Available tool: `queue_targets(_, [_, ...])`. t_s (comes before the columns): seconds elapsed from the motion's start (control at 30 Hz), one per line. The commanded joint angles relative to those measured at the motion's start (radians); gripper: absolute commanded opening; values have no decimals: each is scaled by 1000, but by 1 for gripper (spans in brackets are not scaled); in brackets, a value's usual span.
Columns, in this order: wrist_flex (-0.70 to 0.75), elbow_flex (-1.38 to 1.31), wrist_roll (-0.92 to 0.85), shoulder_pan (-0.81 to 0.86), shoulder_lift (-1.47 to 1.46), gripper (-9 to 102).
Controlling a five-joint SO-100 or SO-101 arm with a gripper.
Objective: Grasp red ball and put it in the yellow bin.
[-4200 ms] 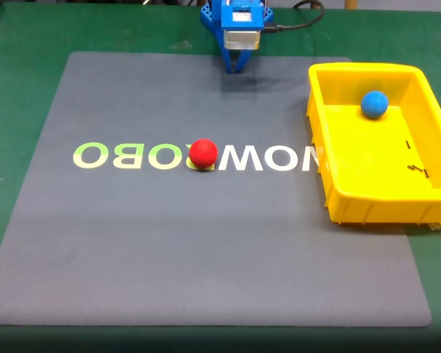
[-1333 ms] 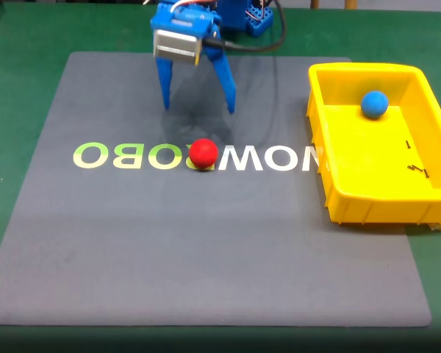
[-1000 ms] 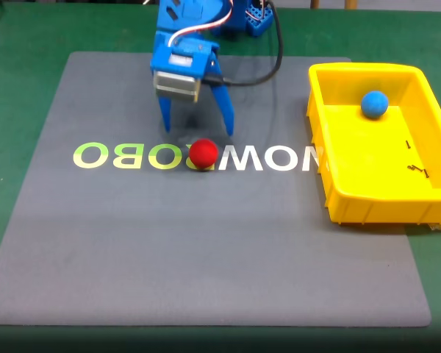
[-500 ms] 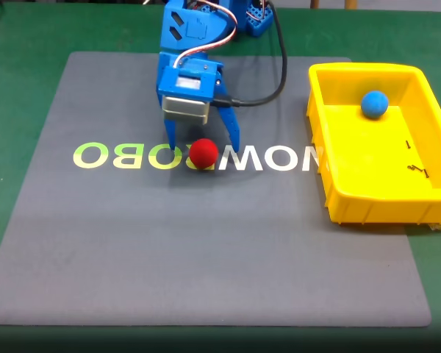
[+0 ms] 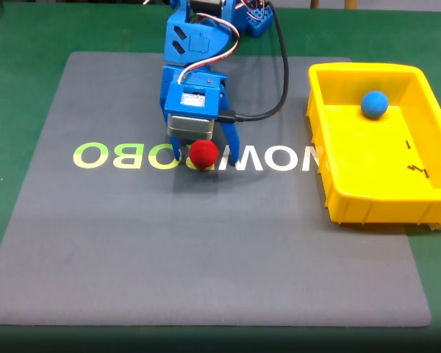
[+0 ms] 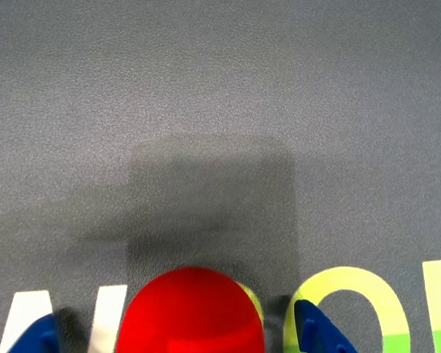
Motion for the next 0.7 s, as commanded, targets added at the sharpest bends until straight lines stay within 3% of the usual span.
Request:
queue_targets(0.0, [-26,-78,-5,-14,5,23])
queue_targets(0.13, [-25,-98,-5,-17,-14,0])
queue_targets(0.67, [-14,-110,5,-41,23,0])
